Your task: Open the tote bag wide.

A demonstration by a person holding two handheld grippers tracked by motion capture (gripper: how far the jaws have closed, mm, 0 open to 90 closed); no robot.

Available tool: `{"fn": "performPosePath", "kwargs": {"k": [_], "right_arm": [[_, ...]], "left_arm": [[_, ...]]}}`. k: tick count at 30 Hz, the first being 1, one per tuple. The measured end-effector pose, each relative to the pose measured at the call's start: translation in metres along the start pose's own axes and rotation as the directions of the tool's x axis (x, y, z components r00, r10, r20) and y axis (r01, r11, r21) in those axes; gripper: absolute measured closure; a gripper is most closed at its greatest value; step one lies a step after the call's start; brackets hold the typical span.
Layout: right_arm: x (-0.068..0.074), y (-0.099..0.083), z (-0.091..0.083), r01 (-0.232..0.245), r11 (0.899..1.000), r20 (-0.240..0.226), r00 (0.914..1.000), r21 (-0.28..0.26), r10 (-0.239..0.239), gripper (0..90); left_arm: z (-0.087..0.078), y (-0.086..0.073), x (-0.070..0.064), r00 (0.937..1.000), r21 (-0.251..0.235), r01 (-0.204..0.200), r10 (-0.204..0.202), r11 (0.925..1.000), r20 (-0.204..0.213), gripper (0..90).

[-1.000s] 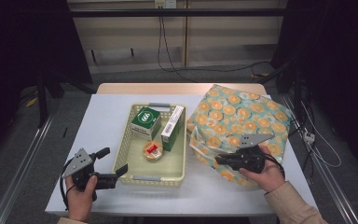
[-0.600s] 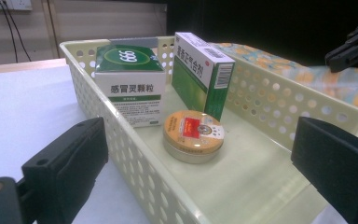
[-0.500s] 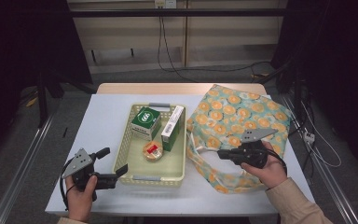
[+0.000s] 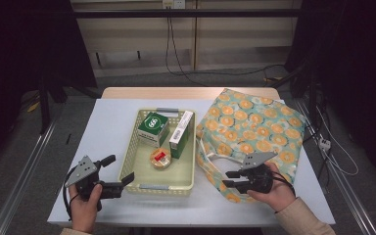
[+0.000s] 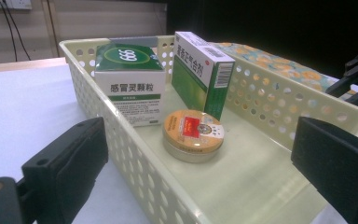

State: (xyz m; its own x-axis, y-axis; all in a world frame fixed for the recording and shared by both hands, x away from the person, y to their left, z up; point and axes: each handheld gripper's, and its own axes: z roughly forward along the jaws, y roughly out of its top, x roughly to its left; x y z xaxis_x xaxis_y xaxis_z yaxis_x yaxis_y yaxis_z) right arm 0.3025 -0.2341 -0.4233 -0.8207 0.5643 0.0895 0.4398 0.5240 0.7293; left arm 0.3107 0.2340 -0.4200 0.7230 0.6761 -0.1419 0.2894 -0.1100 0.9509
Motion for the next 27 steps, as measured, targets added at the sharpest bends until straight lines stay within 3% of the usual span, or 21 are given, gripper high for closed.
{"fn": "performPosePath", "kwargs": {"k": [4,7,13,16,19,27], "right_arm": [[-0.01,-0.005,-0.001,-0.032,0.999,-0.007,0.9995,0.011,0.032,89.2],[-0.015,-0.004,-0.003,-0.054,0.999,-0.004,0.9985,0.008,0.054,90.0],[-0.033,0.01,-0.024,-0.073,0.995,0.029,0.9967,-0.064,0.075,90.0],[-0.05,0.019,-0.036,-0.068,0.993,0.075,0.9943,-0.093,0.075,90.0],[-0.073,0.025,-0.044,-0.102,0.988,0.105,0.9879,-0.112,0.114,90.0],[-0.125,0.025,-0.044,-0.158,0.98,0.169,0.9696,-0.118,0.177,90.0]], "left_arm": [[0.0,0.0,0.0,1.0,-0.002,0.001,-0.001,1.0,-0.001,3.7],[0.0,0.0,0.0,1.0,-0.002,0.004,-0.004,1.0,-0.004,3.7],[0.0,0.0,0.0,1.0,0.0,0.003,-0.003,1.0,-0.003,3.7],[-0.001,0.0,0.0,1.0,-0.004,0.006,-0.006,1.0,-0.003,3.7],[0.0,-0.001,0.001,1.0,0.0,0.006,-0.006,1.0,-0.002,3.7],[0.001,-0.002,0.001,1.0,0.004,0.009,-0.009,0.9999,0.0,3.7]]}}
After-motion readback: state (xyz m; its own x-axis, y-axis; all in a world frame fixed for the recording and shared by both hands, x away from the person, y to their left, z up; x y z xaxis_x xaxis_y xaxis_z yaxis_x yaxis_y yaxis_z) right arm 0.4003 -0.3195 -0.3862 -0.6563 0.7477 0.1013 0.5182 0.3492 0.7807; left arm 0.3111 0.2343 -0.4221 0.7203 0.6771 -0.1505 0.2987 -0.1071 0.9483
